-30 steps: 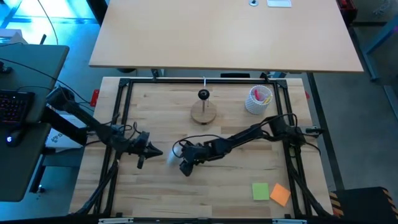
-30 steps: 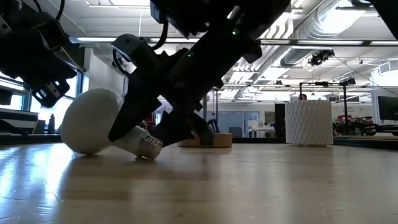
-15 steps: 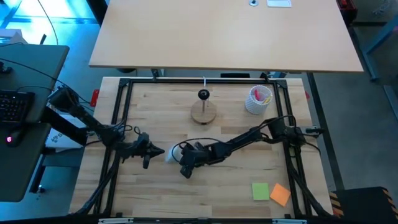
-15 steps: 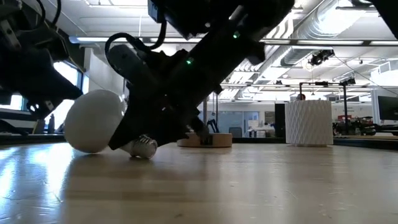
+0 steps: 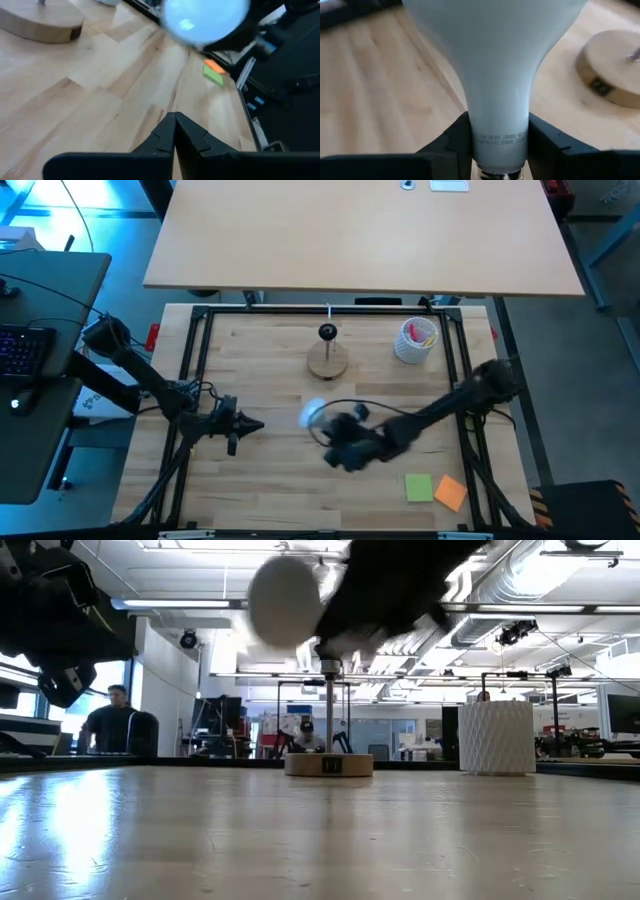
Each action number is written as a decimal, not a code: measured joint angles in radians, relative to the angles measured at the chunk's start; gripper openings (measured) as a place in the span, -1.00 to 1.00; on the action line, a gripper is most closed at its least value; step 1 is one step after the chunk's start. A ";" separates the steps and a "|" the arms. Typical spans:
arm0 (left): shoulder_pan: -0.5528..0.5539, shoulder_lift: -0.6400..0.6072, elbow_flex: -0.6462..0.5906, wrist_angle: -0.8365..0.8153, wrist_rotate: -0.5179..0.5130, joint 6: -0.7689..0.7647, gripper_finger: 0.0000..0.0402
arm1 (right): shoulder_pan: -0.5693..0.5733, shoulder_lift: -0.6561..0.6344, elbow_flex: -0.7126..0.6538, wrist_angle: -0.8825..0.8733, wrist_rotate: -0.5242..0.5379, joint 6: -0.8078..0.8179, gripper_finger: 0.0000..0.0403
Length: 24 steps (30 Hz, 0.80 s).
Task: Screw lightbulb
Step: Insert the white lightbulb into the desk lamp
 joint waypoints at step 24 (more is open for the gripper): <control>0.376 1.021 0.521 1.063 0.475 0.539 -0.33 | -0.086 -0.048 -0.540 1.770 -0.296 -0.612 -0.36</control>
